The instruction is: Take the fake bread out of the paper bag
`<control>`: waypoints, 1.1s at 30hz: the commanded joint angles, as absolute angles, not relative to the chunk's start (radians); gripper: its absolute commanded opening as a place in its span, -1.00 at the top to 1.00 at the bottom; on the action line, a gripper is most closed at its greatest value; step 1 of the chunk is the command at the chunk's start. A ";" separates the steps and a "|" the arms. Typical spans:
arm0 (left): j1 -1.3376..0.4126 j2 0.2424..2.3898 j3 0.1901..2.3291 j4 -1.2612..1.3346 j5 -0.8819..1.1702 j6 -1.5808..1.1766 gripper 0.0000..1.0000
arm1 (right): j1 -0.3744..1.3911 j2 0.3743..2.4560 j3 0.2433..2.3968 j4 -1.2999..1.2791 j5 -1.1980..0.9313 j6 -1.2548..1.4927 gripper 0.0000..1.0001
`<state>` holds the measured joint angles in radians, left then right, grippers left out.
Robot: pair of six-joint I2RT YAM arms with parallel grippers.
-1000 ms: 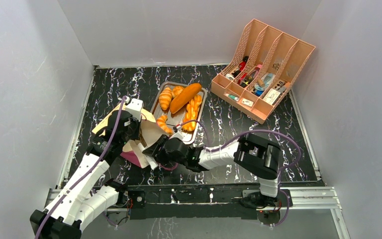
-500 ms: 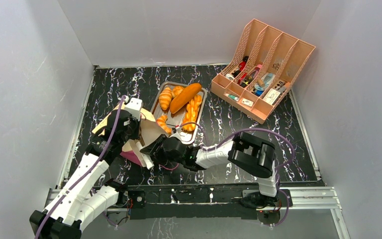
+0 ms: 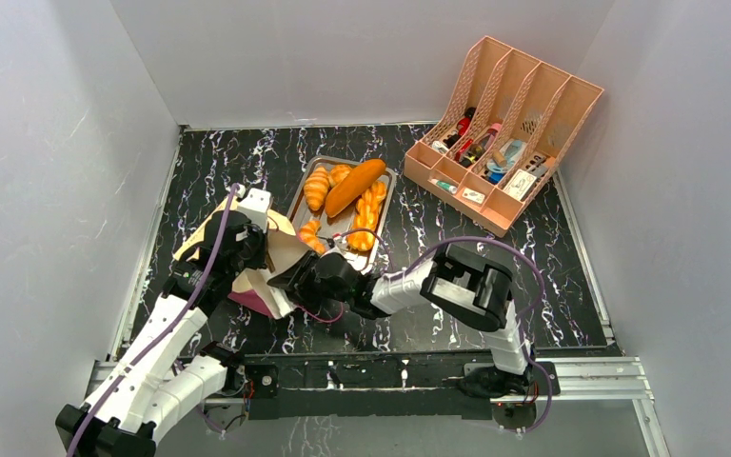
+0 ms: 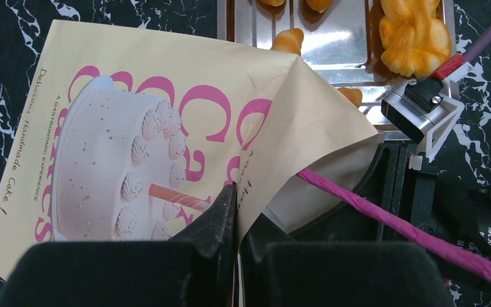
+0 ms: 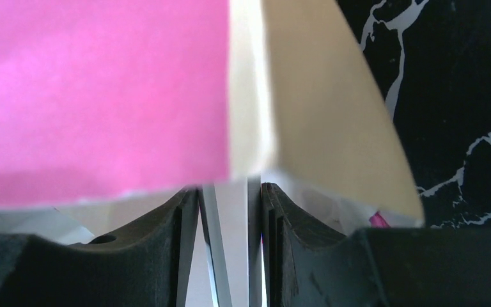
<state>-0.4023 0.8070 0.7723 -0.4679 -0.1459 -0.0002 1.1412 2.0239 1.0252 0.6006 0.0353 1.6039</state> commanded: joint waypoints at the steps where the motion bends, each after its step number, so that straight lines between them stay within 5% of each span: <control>1: -0.402 0.791 0.813 -0.466 -0.140 -0.018 1.00 | 1.124 2.043 1.047 0.706 -0.013 1.604 0.95; 17: -0.403 0.807 0.800 -0.455 -0.230 -0.072 1.00 | 1.120 1.968 0.881 0.858 -0.061 1.608 1.00; 23: -0.402 0.802 0.809 -0.456 -0.175 -0.068 1.00 | 1.112 2.043 0.965 0.852 -0.115 1.621 0.54; 33: -0.404 0.798 0.829 -0.477 -0.137 -0.063 1.00 | 1.103 2.105 1.073 0.805 -0.127 1.609 0.38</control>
